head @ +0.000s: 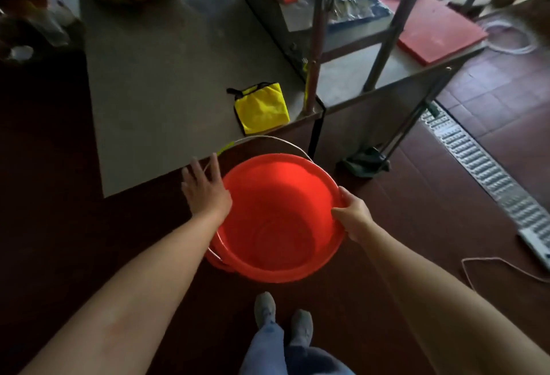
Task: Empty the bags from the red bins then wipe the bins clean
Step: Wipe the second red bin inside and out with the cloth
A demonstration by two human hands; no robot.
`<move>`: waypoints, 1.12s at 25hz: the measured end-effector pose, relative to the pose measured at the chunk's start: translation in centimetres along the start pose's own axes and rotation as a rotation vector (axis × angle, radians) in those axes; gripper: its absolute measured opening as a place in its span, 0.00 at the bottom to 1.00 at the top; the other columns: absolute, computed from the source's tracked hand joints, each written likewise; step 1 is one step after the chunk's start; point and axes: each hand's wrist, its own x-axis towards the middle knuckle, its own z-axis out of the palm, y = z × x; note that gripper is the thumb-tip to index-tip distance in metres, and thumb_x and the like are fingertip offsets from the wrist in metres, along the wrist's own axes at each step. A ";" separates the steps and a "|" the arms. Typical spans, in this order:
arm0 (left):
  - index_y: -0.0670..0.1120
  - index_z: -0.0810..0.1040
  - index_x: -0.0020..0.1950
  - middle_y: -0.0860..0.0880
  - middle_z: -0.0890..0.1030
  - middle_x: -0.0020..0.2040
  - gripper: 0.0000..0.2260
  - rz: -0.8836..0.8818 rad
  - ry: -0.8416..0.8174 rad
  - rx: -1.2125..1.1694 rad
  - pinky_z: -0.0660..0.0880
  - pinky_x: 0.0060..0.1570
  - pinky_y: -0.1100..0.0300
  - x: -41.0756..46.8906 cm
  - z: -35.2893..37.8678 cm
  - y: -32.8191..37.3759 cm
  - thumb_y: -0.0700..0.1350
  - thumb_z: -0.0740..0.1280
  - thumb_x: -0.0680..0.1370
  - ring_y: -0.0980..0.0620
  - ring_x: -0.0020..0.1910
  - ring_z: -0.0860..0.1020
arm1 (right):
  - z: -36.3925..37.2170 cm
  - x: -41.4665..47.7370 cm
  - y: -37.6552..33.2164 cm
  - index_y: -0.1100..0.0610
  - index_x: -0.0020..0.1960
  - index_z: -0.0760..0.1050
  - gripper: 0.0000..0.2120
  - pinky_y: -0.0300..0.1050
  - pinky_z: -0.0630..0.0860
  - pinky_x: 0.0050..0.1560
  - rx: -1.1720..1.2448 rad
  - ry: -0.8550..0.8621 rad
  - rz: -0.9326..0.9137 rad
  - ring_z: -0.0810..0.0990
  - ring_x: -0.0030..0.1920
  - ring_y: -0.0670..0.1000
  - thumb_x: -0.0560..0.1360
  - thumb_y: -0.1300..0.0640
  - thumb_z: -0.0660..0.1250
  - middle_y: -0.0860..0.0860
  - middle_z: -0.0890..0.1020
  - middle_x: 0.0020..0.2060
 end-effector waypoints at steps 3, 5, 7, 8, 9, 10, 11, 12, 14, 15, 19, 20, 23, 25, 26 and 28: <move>0.47 0.60 0.78 0.38 0.71 0.72 0.28 -0.204 -0.132 -0.387 0.74 0.62 0.45 2.6 3.6 1.6 0.46 0.66 0.80 0.38 0.64 0.76 | -1.3 1.2 4.5 0.39 0.75 0.67 0.41 0.49 0.84 0.38 -0.018 0.018 0.062 0.86 0.42 0.51 0.66 0.64 0.66 0.47 0.82 0.59; 0.42 0.78 0.62 0.40 0.81 0.60 0.13 -0.216 -0.145 -0.505 0.73 0.56 0.52 3.6 5.6 2.7 0.46 0.64 0.81 0.40 0.60 0.78 | -1.3 2.1 6.7 0.40 0.76 0.66 0.41 0.51 0.85 0.46 -0.046 0.070 0.084 0.85 0.48 0.50 0.67 0.64 0.66 0.48 0.80 0.62; 0.43 0.82 0.55 0.43 0.84 0.54 0.11 -0.161 -0.169 -0.586 0.72 0.53 0.54 3.3 6.5 4.4 0.48 0.64 0.82 0.41 0.57 0.79 | -0.8 2.8 8.1 0.42 0.77 0.65 0.40 0.47 0.83 0.51 -0.074 0.111 0.100 0.83 0.55 0.50 0.68 0.65 0.66 0.49 0.79 0.65; 0.45 0.83 0.54 0.44 0.84 0.52 0.10 -0.091 -0.209 -0.629 0.72 0.52 0.55 2.9 7.2 5.6 0.48 0.65 0.81 0.43 0.55 0.80 | -0.4 3.4 9.0 0.43 0.78 0.64 0.39 0.45 0.82 0.53 -0.079 0.139 0.111 0.81 0.57 0.51 0.70 0.65 0.66 0.50 0.78 0.65; 0.46 0.84 0.53 0.46 0.85 0.50 0.09 -0.010 -0.270 -0.678 0.72 0.51 0.56 2.2 8.2 6.9 0.48 0.66 0.81 0.45 0.53 0.80 | 0.0 4.0 9.8 0.44 0.78 0.64 0.39 0.45 0.80 0.56 -0.077 0.178 0.135 0.80 0.59 0.53 0.71 0.66 0.66 0.52 0.78 0.65; 0.47 0.84 0.52 0.48 0.85 0.48 0.07 0.064 -0.327 -0.720 0.72 0.49 0.58 1.4 9.2 8.3 0.48 0.68 0.80 0.47 0.51 0.81 | 0.3 4.6 10.7 0.44 0.78 0.62 0.38 0.47 0.78 0.59 -0.069 0.229 0.174 0.79 0.60 0.55 0.72 0.66 0.65 0.54 0.78 0.65; 0.47 0.84 0.52 0.49 0.85 0.47 0.06 0.120 -0.362 -0.749 0.72 0.47 0.60 0.7 10.5 9.9 0.47 0.68 0.80 0.49 0.49 0.81 | 0.4 5.6 11.8 0.44 0.79 0.60 0.39 0.49 0.76 0.63 -0.051 0.284 0.226 0.78 0.63 0.58 0.72 0.65 0.65 0.56 0.77 0.67; 0.47 0.85 0.53 0.50 0.85 0.48 0.07 0.158 -0.376 -0.765 0.71 0.47 0.63 0.1 11.5 11.4 0.47 0.69 0.80 0.52 0.48 0.80 | 0.3 6.5 12.9 0.44 0.80 0.58 0.40 0.51 0.75 0.65 -0.025 0.324 0.275 0.77 0.66 0.60 0.72 0.65 0.64 0.57 0.76 0.68; 0.46 0.84 0.55 0.51 0.83 0.50 0.09 0.231 -0.359 -0.788 0.70 0.47 0.69 -0.5 13.1 14.1 0.48 0.68 0.81 0.55 0.49 0.79 | -0.3 8.3 15.0 0.43 0.82 0.54 0.43 0.53 0.75 0.66 0.007 0.356 0.337 0.75 0.67 0.61 0.72 0.66 0.63 0.59 0.74 0.70; 0.46 0.84 0.56 0.51 0.83 0.50 0.09 0.269 -0.356 -0.792 0.71 0.49 0.69 -0.5 13.9 15.4 0.47 0.68 0.81 0.55 0.49 0.79 | -0.9 9.4 16.0 0.43 0.82 0.52 0.44 0.53 0.75 0.66 -0.001 0.354 0.359 0.75 0.67 0.62 0.72 0.66 0.63 0.59 0.74 0.70; 0.44 0.84 0.51 0.48 0.81 0.44 0.06 0.418 -0.402 -0.727 0.74 0.49 0.60 0.8 18.5 20.6 0.42 0.68 0.80 0.52 0.45 0.78 | -3.6 14.5 17.6 0.46 0.83 0.48 0.45 0.54 0.64 0.75 -0.201 0.335 0.273 0.62 0.77 0.62 0.75 0.64 0.69 0.60 0.57 0.80; 0.44 0.84 0.50 0.48 0.79 0.42 0.05 0.452 -0.407 -0.706 0.73 0.47 0.59 0.9 19.6 21.9 0.41 0.68 0.80 0.51 0.43 0.78 | -4.1 15.9 17.1 0.46 0.82 0.48 0.46 0.56 0.62 0.76 -0.309 0.334 0.155 0.58 0.79 0.62 0.75 0.61 0.71 0.60 0.53 0.81; 0.45 0.84 0.47 0.48 0.75 0.39 0.05 0.528 -0.438 -0.621 0.73 0.43 0.52 1.0 22.1 23.8 0.41 0.68 0.79 0.50 0.39 0.75 | -4.4 19.0 15.0 0.45 0.82 0.53 0.42 0.59 0.53 0.78 -0.664 0.233 -0.230 0.52 0.81 0.59 0.75 0.56 0.71 0.55 0.52 0.82; 0.45 0.84 0.48 0.49 0.75 0.40 0.06 0.555 -0.399 -0.570 0.74 0.45 0.49 2.0 23.4 25.0 0.43 0.67 0.79 0.50 0.40 0.75 | -4.3 22.1 14.1 0.47 0.78 0.65 0.30 0.60 0.48 0.78 -0.787 0.082 -0.420 0.53 0.81 0.55 0.78 0.57 0.68 0.52 0.58 0.81; 0.45 0.84 0.49 0.49 0.76 0.41 0.06 0.560 -0.356 -0.541 0.75 0.46 0.48 2.8 24.0 25.3 0.43 0.67 0.79 0.49 0.42 0.76 | -4.1 23.7 13.9 0.49 0.74 0.71 0.23 0.60 0.48 0.78 -0.819 0.003 -0.475 0.56 0.81 0.55 0.79 0.57 0.67 0.52 0.63 0.79; 0.44 0.83 0.52 0.48 0.78 0.45 0.07 0.575 -0.270 -0.454 0.76 0.48 0.47 4.5 25.2 25.4 0.42 0.66 0.80 0.46 0.45 0.77 | -3.1 26.5 13.7 0.53 0.70 0.75 0.18 0.61 0.48 0.78 -0.846 -0.139 -0.500 0.61 0.79 0.55 0.81 0.60 0.63 0.55 0.68 0.77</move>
